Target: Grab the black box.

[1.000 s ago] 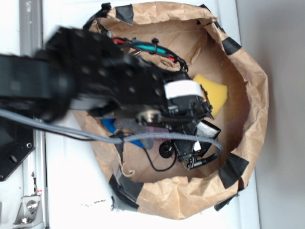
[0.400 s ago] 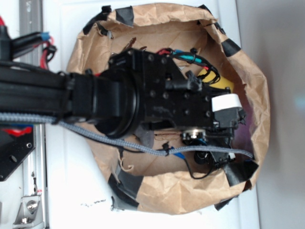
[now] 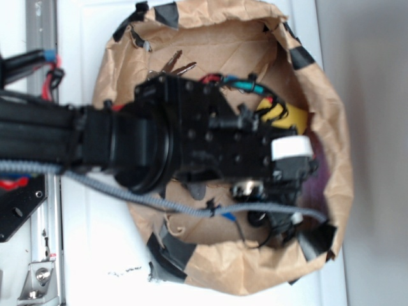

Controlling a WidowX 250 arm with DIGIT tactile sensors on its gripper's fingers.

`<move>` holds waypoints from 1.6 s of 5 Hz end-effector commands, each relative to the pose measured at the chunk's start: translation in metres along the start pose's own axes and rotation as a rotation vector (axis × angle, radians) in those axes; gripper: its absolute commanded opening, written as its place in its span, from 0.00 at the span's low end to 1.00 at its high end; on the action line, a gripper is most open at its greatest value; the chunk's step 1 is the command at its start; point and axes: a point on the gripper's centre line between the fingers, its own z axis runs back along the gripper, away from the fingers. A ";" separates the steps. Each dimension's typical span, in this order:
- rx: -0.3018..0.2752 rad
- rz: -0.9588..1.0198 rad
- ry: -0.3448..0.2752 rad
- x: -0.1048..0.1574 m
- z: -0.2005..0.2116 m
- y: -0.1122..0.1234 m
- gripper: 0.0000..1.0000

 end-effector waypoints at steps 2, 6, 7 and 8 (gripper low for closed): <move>-0.040 -0.031 0.039 -0.020 0.013 -0.008 0.00; -0.042 0.062 -0.057 0.000 0.049 0.000 0.00; -0.040 0.156 -0.095 0.017 0.094 0.007 0.00; -0.021 0.249 -0.104 0.028 0.133 0.016 0.00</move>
